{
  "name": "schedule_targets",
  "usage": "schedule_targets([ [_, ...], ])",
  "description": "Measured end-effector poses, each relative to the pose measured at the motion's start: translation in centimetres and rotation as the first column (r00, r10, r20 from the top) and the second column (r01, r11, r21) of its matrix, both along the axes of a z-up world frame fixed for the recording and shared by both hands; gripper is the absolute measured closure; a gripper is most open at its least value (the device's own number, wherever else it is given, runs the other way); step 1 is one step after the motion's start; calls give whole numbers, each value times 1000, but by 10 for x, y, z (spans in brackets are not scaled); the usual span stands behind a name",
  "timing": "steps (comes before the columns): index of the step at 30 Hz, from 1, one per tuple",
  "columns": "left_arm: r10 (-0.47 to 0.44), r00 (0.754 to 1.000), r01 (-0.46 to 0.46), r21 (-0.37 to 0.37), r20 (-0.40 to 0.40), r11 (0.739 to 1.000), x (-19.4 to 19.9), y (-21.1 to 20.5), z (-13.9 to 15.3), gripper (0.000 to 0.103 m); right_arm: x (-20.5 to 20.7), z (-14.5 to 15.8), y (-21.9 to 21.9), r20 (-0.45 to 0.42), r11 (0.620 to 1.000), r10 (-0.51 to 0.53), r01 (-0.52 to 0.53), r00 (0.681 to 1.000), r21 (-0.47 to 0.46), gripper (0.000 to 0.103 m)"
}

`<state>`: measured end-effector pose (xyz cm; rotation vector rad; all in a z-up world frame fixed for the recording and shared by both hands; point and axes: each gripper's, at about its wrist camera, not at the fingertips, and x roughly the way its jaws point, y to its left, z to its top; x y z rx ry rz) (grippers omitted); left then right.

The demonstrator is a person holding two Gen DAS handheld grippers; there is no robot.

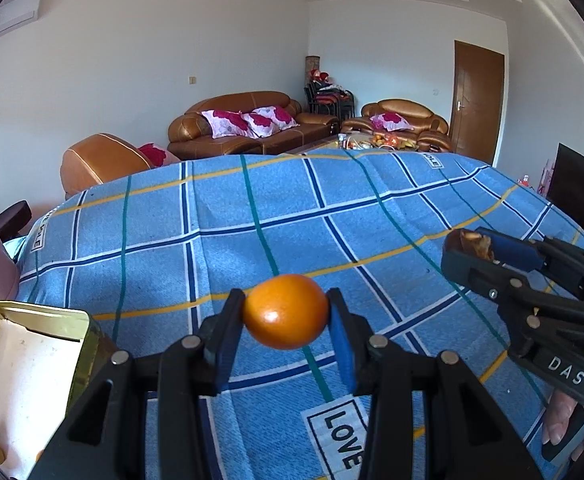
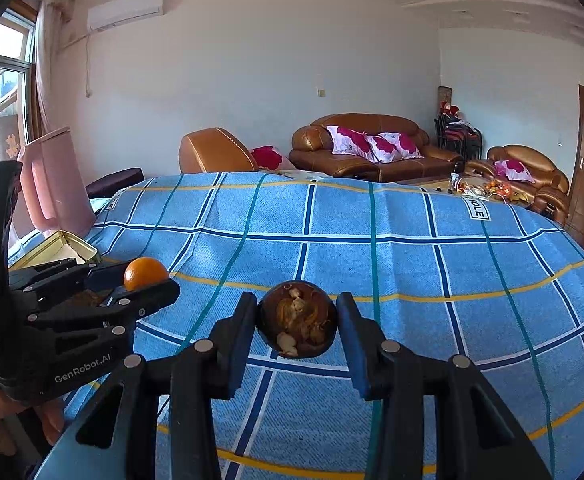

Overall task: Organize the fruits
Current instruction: 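Carry the small orange and the dark brown fruit toward the gold tray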

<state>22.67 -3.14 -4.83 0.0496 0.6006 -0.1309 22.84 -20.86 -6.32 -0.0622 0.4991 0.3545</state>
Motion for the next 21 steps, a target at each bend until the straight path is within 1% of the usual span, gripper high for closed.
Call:
schedule_targets([
  [14, -1, 997, -1, 24, 83, 1000, -16, -4, 8, 60, -14, 7, 5, 86, 1000, 19, -17, 996, -18, 60],
  [21, 5, 994, -7, 15, 112, 1000, -22, 0, 9, 60, -23, 9, 6, 128, 999, 26, -23, 991, -29, 60],
])
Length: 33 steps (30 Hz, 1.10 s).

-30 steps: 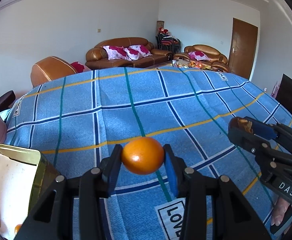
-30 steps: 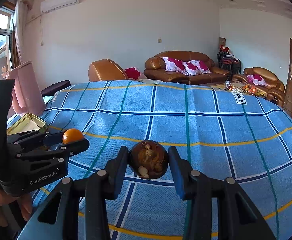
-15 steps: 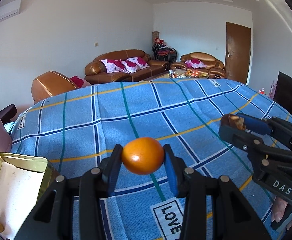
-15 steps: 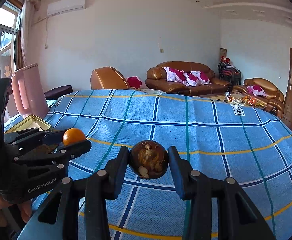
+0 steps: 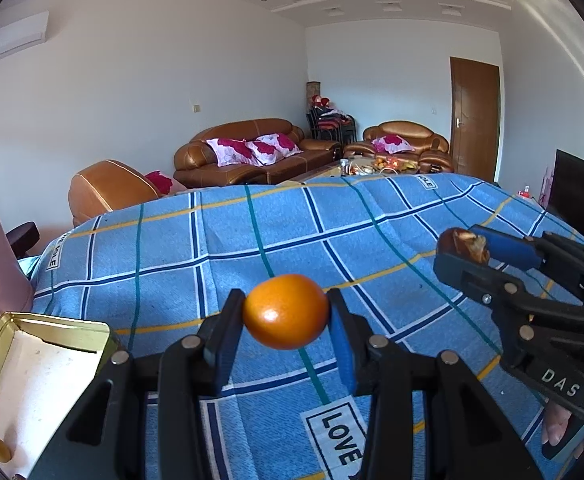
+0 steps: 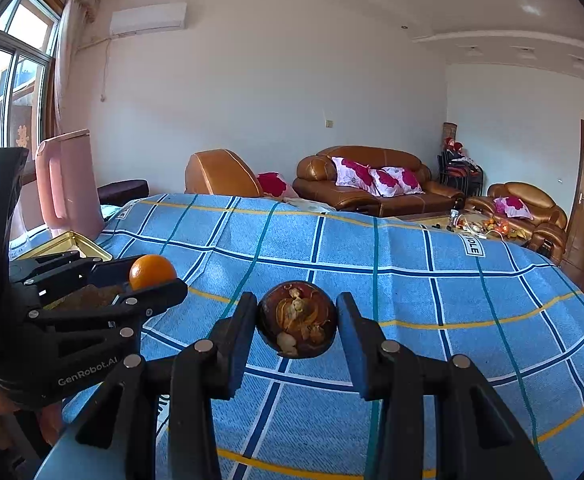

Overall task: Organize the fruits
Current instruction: 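Carry the small orange and the dark brown fruit toward the gold tray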

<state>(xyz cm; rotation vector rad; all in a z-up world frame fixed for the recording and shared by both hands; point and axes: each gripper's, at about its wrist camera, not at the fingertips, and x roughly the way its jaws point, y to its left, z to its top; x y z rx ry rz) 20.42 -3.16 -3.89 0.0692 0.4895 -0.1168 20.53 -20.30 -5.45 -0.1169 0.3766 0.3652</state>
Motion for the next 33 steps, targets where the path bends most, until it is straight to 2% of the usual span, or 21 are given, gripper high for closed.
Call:
schedule_targets([
  [18, 13, 997, -13, -9, 77, 1000, -18, 2, 6, 60, -12, 3, -3, 66, 1000, -6, 6, 998, 12, 60],
  [28, 12, 992, -15, 23, 126, 1000, -32, -3, 10, 60, -21, 2, -3, 94, 1000, -8, 7, 996, 8, 60],
  [33, 19, 991, -20, 5, 132, 1000, -38, 0, 11, 60, -25, 2, -2, 111, 1000, -10, 9, 994, 9, 60],
])
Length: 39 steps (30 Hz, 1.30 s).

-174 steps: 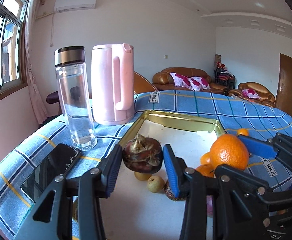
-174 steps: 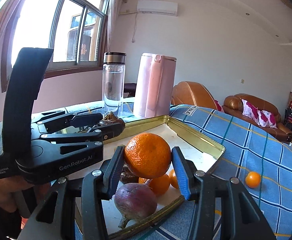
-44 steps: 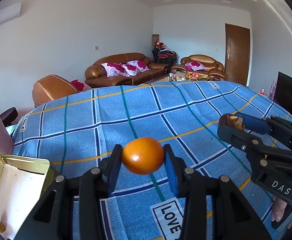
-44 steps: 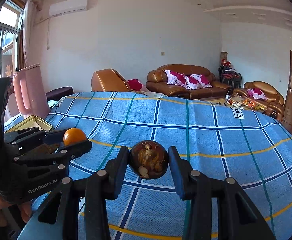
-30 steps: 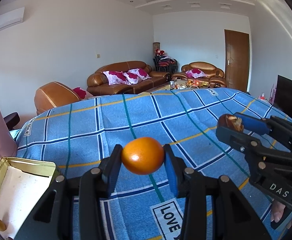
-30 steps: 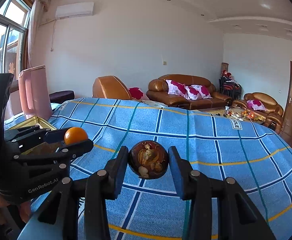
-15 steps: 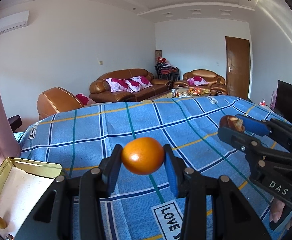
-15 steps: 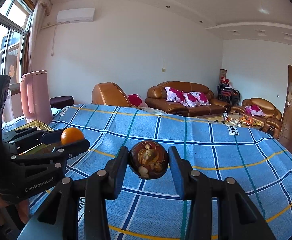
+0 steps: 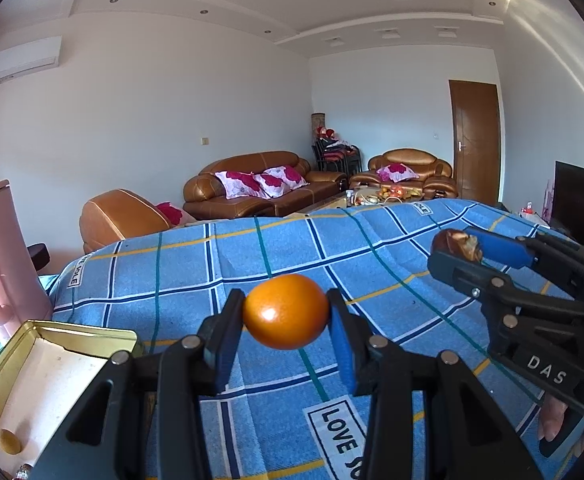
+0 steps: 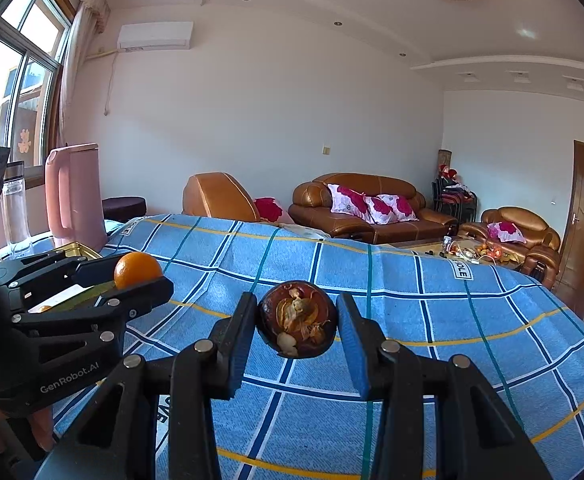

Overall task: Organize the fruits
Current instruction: 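Carry the small orange and the dark brown fruit toward the gold tray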

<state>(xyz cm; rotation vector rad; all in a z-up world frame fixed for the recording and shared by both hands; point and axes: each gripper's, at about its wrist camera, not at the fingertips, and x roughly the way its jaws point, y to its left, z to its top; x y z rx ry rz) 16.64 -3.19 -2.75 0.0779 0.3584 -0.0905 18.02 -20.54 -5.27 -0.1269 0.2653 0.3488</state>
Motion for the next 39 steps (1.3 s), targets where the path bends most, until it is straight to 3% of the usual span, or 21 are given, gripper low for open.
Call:
schedule_targets([
  [11, -5, 1000, 5, 29, 8, 1000, -23, -4, 1, 60, -13, 1, 6, 19, 999, 41, -40, 999, -18, 60],
  [39, 20, 999, -20, 3, 32, 1000, -79, 22, 5, 60, -59, 1, 41, 25, 987, 146, -144, 989, -75, 60],
])
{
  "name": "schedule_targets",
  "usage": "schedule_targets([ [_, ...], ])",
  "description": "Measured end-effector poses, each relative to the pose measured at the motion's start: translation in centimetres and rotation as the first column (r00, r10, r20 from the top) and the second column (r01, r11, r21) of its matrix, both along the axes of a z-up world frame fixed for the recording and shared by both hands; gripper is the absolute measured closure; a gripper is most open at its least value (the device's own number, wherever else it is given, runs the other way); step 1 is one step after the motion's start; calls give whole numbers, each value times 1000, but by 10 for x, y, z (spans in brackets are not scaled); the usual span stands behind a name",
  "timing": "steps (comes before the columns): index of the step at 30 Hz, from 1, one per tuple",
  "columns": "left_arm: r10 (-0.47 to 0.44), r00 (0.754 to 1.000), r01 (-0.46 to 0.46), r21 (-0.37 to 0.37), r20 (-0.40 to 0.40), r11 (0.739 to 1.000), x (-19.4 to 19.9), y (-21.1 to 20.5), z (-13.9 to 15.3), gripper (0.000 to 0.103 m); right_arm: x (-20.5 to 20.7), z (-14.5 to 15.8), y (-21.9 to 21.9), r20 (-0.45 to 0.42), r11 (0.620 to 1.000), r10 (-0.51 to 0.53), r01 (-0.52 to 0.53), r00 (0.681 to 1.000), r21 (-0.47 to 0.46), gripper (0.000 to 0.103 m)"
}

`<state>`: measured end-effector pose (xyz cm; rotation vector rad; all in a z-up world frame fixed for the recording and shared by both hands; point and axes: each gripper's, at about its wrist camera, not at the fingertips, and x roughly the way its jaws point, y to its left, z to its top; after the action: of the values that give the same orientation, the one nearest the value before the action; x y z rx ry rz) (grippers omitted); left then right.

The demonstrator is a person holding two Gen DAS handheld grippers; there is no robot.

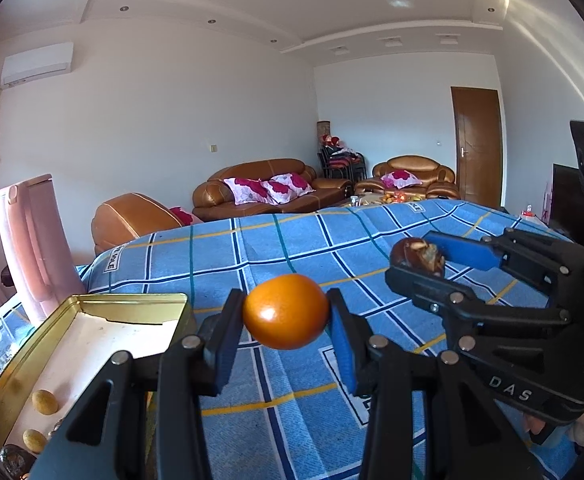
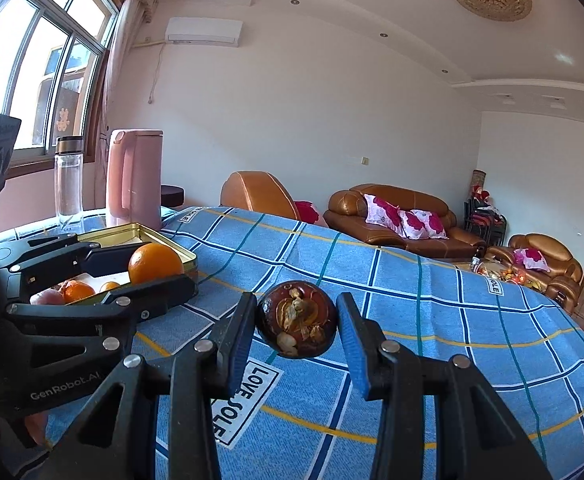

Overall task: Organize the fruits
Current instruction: 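Carry the small orange and the dark brown fruit toward the gold tray, then open the left tool over the tray while the right tool drops the brown fruit in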

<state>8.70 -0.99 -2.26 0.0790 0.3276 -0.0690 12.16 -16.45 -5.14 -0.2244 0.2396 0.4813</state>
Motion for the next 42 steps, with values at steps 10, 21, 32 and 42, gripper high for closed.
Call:
schedule_targets([
  [10, 36, 999, -36, -28, 4, 999, -12, 23, 0, 60, -7, -1, 18, -15, 999, 39, -39, 999, -5, 60],
  [21, 72, 997, -71, -24, 32, 997, -34, 44, 8, 60, -17, -2, 46, -24, 995, 102, -102, 995, -18, 60],
  [32, 125, 992, -123, -47, 31, 991, -49, 75, 16, 60, -27, 2, 72, -21, 985, 171, -171, 985, -21, 60],
  [42, 197, 980, -196, -46, 22, 980, -65, 110, 24, 60, -36, 16, 104, -2, 970, 244, -244, 970, -24, 60],
])
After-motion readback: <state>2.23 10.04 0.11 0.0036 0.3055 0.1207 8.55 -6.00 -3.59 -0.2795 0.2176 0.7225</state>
